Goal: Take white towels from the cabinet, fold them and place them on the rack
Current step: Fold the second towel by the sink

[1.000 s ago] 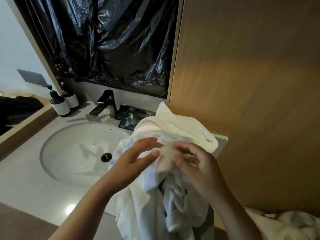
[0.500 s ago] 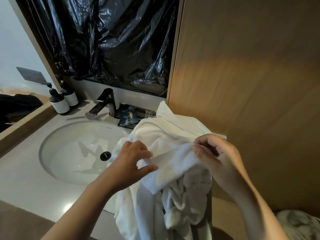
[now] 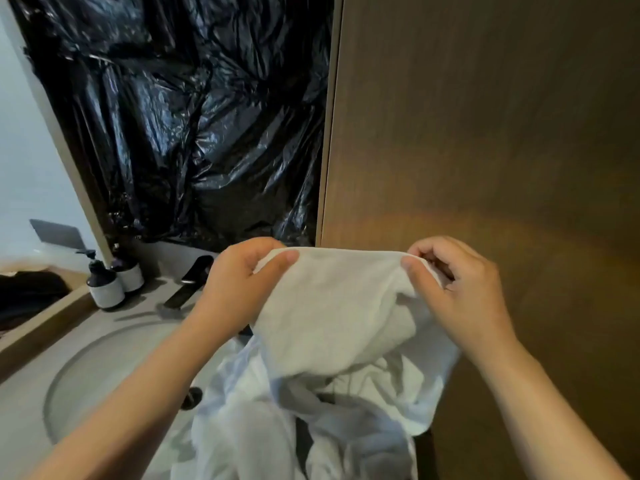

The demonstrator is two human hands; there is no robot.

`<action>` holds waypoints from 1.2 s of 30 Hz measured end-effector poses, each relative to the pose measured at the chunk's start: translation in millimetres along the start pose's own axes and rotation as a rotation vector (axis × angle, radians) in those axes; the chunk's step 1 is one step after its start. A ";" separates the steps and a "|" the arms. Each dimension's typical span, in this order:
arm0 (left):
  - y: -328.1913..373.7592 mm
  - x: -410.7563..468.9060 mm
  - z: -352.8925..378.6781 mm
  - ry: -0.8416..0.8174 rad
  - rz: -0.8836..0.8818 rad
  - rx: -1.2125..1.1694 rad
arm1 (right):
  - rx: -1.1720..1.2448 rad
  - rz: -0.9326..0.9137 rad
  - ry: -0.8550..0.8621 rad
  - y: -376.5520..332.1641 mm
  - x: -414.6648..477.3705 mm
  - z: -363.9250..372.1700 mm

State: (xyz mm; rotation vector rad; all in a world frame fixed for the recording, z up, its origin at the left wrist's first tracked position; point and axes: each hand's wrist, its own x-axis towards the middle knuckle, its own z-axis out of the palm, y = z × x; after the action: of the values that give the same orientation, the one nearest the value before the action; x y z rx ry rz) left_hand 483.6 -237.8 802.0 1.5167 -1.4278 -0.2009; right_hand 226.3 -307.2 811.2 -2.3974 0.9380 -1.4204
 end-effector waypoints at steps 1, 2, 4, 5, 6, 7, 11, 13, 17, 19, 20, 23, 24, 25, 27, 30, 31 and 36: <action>13.1 11.7 -3.2 0.030 0.036 -0.013 | -0.020 -0.035 0.041 -3.1 12.2 -7.3; 26.5 22.1 -6.1 0.064 0.065 -0.033 | -0.042 -0.069 0.080 -5.9 23.7 -15.0; 52.5 38.5 -11.3 0.126 0.119 -0.071 | -0.063 -0.114 0.140 -12.2 44.4 -30.1; 65.3 45.3 -13.8 0.136 0.137 -0.084 | -0.059 -0.120 0.163 -16.1 53.7 -37.2; 78.0 51.8 -16.5 0.132 0.149 -0.083 | -0.053 -0.124 0.187 -20.1 62.3 -44.7; 89.9 58.0 -19.1 0.126 0.166 -0.062 | -0.047 -0.134 0.213 -24.5 70.4 -51.6; 132.3 74.6 -27.7 0.172 0.249 -0.015 | -0.037 -0.198 0.285 -43.8 98.1 -76.1; 147.5 76.5 -28.5 0.197 0.300 -0.020 | -0.032 -0.247 0.289 -54.2 109.4 -84.3; 163.6 79.4 -27.9 0.199 0.378 0.039 | -0.019 -0.325 0.233 -74.2 123.1 -90.9; 166.4 80.8 -30.8 0.166 0.389 -0.001 | -0.005 -0.339 0.204 -81.1 126.3 -93.1; 167.2 81.7 -32.2 0.130 0.385 -0.044 | -0.001 -0.341 0.198 -83.4 127.5 -94.0; 172.4 85.1 -34.1 -0.071 0.365 -0.207 | 0.016 -0.319 0.199 -89.0 130.7 -95.0; 175.0 86.1 -32.8 -0.116 0.371 -0.243 | 0.031 -0.301 0.198 -91.1 131.3 -95.2; 177.2 87.0 -31.5 -0.112 0.375 -0.251 | 0.044 -0.281 0.194 -93.1 132.0 -95.3; 180.8 88.7 -31.2 -0.044 0.370 -0.257 | 0.052 -0.239 0.190 -95.3 132.1 -95.0; 178.6 95.3 -34.1 0.032 0.380 -0.264 | 0.075 -0.108 0.104 -94.0 129.2 -91.2; 176.6 98.3 -36.5 0.056 0.389 -0.261 | 0.089 -0.069 0.075 -91.3 127.2 -90.3; 158.2 112.1 -41.5 0.177 0.389 -0.169 | 0.168 0.083 0.039 -68.0 113.1 -99.8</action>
State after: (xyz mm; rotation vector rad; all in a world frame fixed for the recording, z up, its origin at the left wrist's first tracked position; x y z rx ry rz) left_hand 440.7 -276.8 991.7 1.0679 -1.4910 0.0491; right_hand 208.6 -309.2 975.7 -2.1920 0.8783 -1.4586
